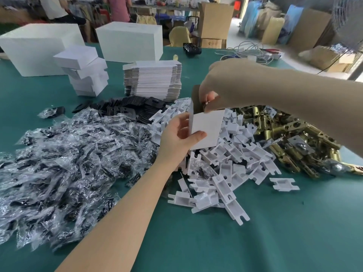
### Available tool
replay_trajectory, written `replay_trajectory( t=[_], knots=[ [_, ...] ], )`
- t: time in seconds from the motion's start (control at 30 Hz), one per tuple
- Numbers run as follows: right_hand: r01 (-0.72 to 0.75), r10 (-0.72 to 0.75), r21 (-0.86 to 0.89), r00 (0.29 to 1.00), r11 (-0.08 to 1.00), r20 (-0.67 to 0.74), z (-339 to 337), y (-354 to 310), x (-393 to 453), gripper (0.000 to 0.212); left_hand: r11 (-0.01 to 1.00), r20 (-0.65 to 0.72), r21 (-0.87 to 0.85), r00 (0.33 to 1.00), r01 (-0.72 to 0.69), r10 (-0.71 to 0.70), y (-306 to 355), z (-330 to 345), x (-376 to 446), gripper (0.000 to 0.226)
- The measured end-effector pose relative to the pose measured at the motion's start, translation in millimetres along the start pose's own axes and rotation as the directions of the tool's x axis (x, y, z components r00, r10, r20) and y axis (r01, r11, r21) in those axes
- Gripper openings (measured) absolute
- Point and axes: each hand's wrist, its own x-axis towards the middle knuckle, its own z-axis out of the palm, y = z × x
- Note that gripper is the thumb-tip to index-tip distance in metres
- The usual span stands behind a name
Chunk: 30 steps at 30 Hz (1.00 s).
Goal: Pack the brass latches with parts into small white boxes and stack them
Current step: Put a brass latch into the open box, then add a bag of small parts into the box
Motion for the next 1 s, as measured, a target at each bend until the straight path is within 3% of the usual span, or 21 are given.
replay_trajectory(
  t=[0.03, 0.07, 0.1, 0.27, 0.33, 0.4, 0.43, 0.5, 0.53, 0.57, 0.63, 0.7, 1.0],
  knots=[
    [0.044, -0.038, 0.087, 0.997, 0.995, -0.067, -4.7, -23.6, 2.2, 0.025, 1.0, -0.001, 0.006, 1.0, 0.0, 0.0, -0.2, 0.1, 0.2, 0.048],
    [-0.017, 0.029, 0.071, 0.985, 0.997, -0.172, -17.1, -56.2, 9.1, 0.024, 1.0, -0.004, 0.014, 1.0, 0.001, -0.001, -0.4, 0.1, 0.3, 0.048],
    [0.063, -0.041, 0.124, 0.984, 0.99, -0.173, -13.2, -56.7, 11.2, 0.024, 1.0, -0.008, 0.018, 1.0, 0.001, -0.001, -0.9, 0.1, 0.4, 0.048],
    [0.099, -0.064, 0.18, 0.98, 0.979, -0.19, -3.8, -54.6, 16.2, 0.028, 1.0, -0.019, -0.011, 1.0, 0.007, -0.007, -3.6, -0.4, 1.1, 0.048],
    [0.135, -0.04, 0.337, 0.961, 0.932, -0.273, 2.1, -55.4, 18.1, 0.029, 1.0, -0.023, -0.014, 1.0, 0.007, -0.008, -4.4, -0.4, 1.3, 0.047],
    [0.114, 0.171, 0.562, 0.887, 0.819, -0.429, 9.7, -47.4, 10.0, 0.027, 1.0, -0.027, -0.011, 1.0, 0.006, -0.006, -5.9, 0.3, 1.6, 0.048],
    [0.102, 0.35, 0.675, 0.793, 0.731, -0.499, 18.5, -42.7, 5.9, 0.027, 1.0, -0.027, -0.013, 1.0, 0.008, -0.009, -6.4, 0.2, 2.0, 0.048],
    [0.028, 0.653, 0.833, 0.607, 0.553, -0.454, 40.2, -40.6, -1.0, 0.025, 1.0, -0.031, -0.023, 0.999, 0.017, -0.018, -7.7, -0.1, 2.8, 0.048],
    [-0.071, 0.727, 0.862, 0.575, 0.502, -0.376, 52.9, -41.0, -2.6, 0.026, 1.0, -0.032, -0.021, 0.999, 0.021, -0.022, -8.0, -0.4, 3.2, 0.048],
    [-0.208, 0.747, 0.851, 0.605, 0.481, -0.275, 68.4, -41.3, -3.1, 0.028, 1.0, -0.032, -0.011, 0.999, 0.024, -0.024, -7.9, -0.2, 3.5, 0.048],
    [-0.436, 0.676, 0.738, 0.736, 0.515, -0.036, 95.2, -50.2, -3.6, 0.029, 1.0, -0.038, 0.021, 0.999, 0.019, -0.018, -7.5, -0.1, 3.6, 0.05],
    [-0.518, 0.598, 0.643, 0.794, 0.565, 0.114, 112.8, -65.7, -3.5, 0.036, 0.999, -0.046, 0.046, 0.999, 0.002, 0.0, -7.6, 0.0, 3.5, 0.05],
    [-0.552, 0.653, 0.563, 0.756, 0.614, 0.029, 137.5, -66.5, 11.8, 0.021, 0.999, -0.038, 0.053, 0.999, -0.014, 0.016, -6.3, -0.8, 3.2, 0.05]
  ],
)
